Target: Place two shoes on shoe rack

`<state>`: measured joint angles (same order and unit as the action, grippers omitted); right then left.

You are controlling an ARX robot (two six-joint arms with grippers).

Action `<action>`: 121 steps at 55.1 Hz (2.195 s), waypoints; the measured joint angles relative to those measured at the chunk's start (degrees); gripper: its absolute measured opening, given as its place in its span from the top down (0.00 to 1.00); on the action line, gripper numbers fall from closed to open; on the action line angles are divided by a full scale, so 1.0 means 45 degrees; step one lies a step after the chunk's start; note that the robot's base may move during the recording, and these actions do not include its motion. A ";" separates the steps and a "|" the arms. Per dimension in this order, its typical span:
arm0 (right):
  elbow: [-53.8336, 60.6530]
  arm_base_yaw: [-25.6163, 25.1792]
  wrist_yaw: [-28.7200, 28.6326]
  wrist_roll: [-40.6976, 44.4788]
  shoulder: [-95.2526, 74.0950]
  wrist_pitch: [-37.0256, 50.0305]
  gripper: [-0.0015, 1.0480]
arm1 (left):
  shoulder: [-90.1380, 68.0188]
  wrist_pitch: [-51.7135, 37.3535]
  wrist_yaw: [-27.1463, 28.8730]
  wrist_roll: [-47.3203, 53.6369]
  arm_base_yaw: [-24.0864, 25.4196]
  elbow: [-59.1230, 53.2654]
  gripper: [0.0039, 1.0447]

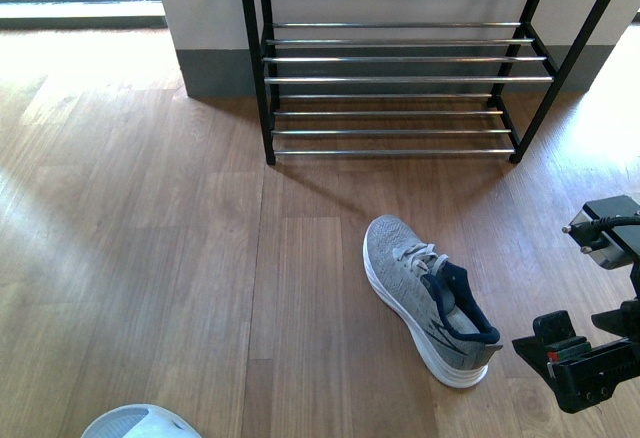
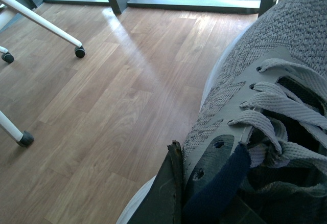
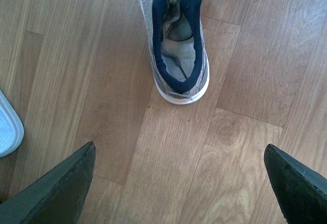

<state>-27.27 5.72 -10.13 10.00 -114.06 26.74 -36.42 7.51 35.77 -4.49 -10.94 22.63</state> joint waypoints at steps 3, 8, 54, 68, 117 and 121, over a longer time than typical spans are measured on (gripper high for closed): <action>-0.0073 -0.0005 -0.0010 0.0024 0.0000 -0.0189 0.09 | 0.0000 0.0000 0.0010 0.0000 0.0000 0.0000 0.99; -0.0554 0.0160 -0.0044 -0.0243 -0.0767 0.0044 0.09 | 0.0000 0.0005 0.0019 0.0000 0.0000 0.0000 0.99; -0.7300 -0.0209 0.0656 -0.0185 -0.8578 0.1399 0.09 | 0.0005 0.0000 0.0019 0.0005 -0.0005 0.0000 0.99; -0.8743 -0.0175 0.0874 0.0034 -0.9777 0.1316 0.09 | 0.0005 0.0000 0.0019 0.0005 -0.0005 0.0000 0.99; -0.5144 -0.0175 0.1559 -0.0947 -0.5780 0.2861 0.99 | 0.0005 0.0005 0.0015 0.0005 -0.0005 0.0000 0.99; -0.3521 -0.0452 0.1734 -0.0568 -0.3215 0.2812 0.99 | 0.0005 0.0005 0.0019 0.0005 -0.0005 0.0000 0.99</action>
<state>-43.11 3.68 -2.33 7.44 -128.53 39.40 -36.40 7.53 35.86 -4.47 -10.96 22.63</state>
